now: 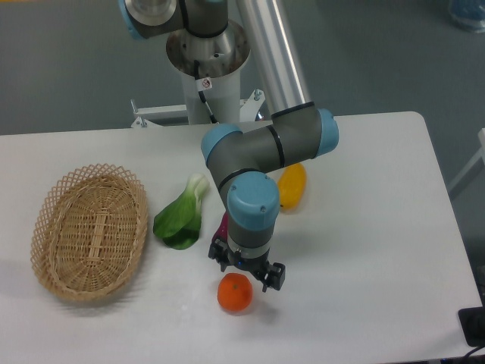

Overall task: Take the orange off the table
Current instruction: 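Lower the gripper down around the orange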

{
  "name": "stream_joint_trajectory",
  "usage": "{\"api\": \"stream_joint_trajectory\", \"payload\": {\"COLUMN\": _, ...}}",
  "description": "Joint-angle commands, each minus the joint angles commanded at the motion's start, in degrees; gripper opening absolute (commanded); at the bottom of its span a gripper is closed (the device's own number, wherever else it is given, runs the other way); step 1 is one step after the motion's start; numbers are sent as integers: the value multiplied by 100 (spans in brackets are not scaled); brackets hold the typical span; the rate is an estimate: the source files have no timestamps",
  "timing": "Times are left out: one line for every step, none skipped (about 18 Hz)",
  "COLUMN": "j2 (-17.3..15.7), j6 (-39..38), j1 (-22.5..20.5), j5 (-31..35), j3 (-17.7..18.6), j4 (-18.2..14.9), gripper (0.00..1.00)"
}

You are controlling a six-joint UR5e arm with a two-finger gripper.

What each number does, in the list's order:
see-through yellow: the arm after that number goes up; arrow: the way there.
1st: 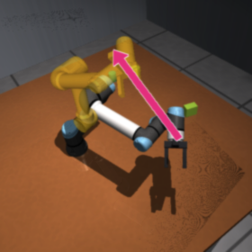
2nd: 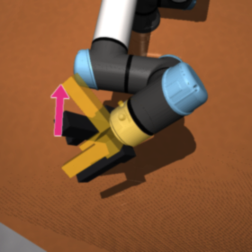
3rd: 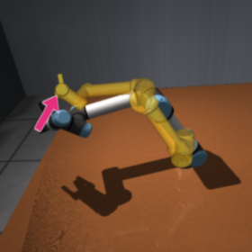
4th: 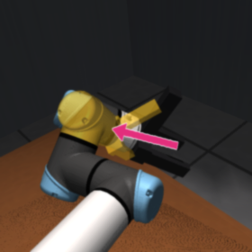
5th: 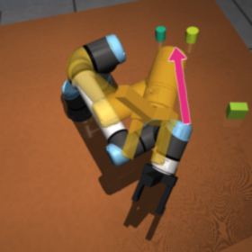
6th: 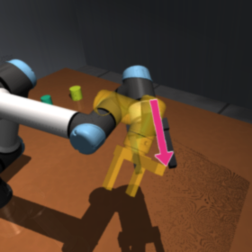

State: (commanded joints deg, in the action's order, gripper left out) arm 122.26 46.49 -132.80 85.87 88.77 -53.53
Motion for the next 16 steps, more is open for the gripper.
{"api": "stream_joint_trajectory", "payload": {"j2": 9, "j6": 0, "j1": 0, "j5": 0, "j3": 9, "j4": 0, "gripper": 100}}
{"api": "stream_joint_trajectory", "payload": {"j2": 26, "j6": -17, "j1": 35, "j5": 0, "j3": 0, "j4": 0, "gripper": 100}}
{"api": "stream_joint_trajectory", "payload": {"j2": 44, "j6": -78, "j1": 61, "j5": 9, "j3": 0, "j4": 0, "gripper": 100}}
{"api": "stream_joint_trajectory", "payload": {"j2": 53, "j6": -123, "j1": 62, "j5": 9, "j3": 0, "j4": 0, "gripper": 100}}
{"api": "stream_joint_trajectory", "payload": {"j2": 79, "j6": -158, "j1": 70, "j5": 17, "j3": -9, "j4": 0, "gripper": 100}}
{"api": "stream_joint_trajectory", "payload": {"j2": 131, "j6": -167, "j1": 79, "j5": 35, "j3": -35, "j4": 0, "gripper": 100}}
{"api": "stream_joint_trajectory", "payload": {"j2": 158, "j6": -167, "j1": 105, "j5": 53, "j3": -70, "j4": 9, "gripper": 100}}
{"api": "stream_joint_trajectory", "payload": {"j2": 202, "j6": -141, "j1": 123, "j5": 53, "j3": -70, "j4": 9, "gripper": 100}}
{"api": "stream_joint_trajectory", "payload": {"j2": 228, "j6": -141, "j1": 123, "j5": 53, "j3": -70, "j4": 9, "gripper": 100}}
{"api": "stream_joint_trajectory", "payload": {"j2": 255, "j6": -158, "j1": 132, "j5": 53, "j3": -70, "j4": 9, "gripper": 100}}
{"api": "stream_joint_trajectory", "payload": {"j2": 264, "j6": -167, "j1": 132, "j5": 53, "j3": -79, "j4": 9, "gripper": 100}}
{"api": "stream_joint_trajectory", "payload": {"j2": 272, "j6": -158, "j1": 132, "j5": 53, "j3": -79, "j4": 17, "gripper": 100}}
{"api": "stream_joint_trajectory", "payload": {"j2": 316, "j6": -141, "j1": 132, "j5": 53, "j3": -88, "j4": 44, "gripper": 100}}
{"api": "stream_joint_trajectory", "payload": {"j2": 369, "j6": -141, "j1": 149, "j5": 53, "j3": -105, "j4": 96, "gripper": 100}}
{"api": "stream_joint_trajectory", "payload": {"j2": 395, "j6": -141, "j1": 158, "j5": 53, "j3": -114, "j4": 114, "gripper": 100}}
{"api": "stream_joint_trajectory", "payload": {"j2": 404, "j6": -141, "j1": 167, "j5": 53, "j3": -114, "j4": 123, "gripper": 100}}
